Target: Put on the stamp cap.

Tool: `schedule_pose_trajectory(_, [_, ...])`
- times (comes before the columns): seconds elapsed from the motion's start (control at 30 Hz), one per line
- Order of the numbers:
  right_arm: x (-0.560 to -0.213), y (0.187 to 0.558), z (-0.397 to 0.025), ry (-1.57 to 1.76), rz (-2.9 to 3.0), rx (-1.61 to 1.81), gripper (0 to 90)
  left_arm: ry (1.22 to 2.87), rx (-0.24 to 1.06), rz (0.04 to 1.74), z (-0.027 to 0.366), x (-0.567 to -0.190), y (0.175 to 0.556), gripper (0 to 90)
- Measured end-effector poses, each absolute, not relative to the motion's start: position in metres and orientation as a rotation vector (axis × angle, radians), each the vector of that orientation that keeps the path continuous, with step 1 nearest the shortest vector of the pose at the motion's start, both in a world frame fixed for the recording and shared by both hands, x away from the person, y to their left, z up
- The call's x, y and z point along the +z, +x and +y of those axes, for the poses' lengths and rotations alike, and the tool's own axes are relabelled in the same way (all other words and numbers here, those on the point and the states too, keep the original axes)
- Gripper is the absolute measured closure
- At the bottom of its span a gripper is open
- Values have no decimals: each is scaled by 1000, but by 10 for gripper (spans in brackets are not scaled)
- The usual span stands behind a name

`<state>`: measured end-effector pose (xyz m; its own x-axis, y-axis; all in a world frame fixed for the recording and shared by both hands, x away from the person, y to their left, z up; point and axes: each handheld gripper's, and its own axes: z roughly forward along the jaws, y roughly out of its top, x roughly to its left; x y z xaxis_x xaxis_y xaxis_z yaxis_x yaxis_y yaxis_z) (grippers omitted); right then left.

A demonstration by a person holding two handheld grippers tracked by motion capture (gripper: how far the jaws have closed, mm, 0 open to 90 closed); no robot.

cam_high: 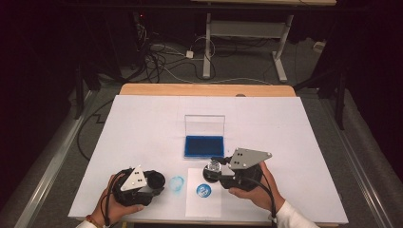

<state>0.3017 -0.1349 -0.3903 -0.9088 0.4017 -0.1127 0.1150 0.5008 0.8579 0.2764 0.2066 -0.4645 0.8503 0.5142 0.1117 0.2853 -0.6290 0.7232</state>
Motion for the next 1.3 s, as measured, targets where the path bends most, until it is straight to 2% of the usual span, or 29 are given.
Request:
schedule_pose_trajectory(0.3, [-384, 306, -142, 456, 2418, 1389, 568, 2290, 385, 549, 196, -465, 277, 365])
schedule_pose_trajectory(0.33, [-383, 306, -142, 459, 2414, 1395, 569, 2232, 335, 613, 191, -468, 273, 365])
schedule_pose_trajectory(0.7, [-375, 306, -151, 479, 2369, 1413, 569, 2307, 375, 500, 175, -463, 282, 365])
schedule_pose_trajectory(1.3, [-370, 302, -137, 460, 2356, 1499, 568, 2223, 256, 456, 141, -460, 284, 365])
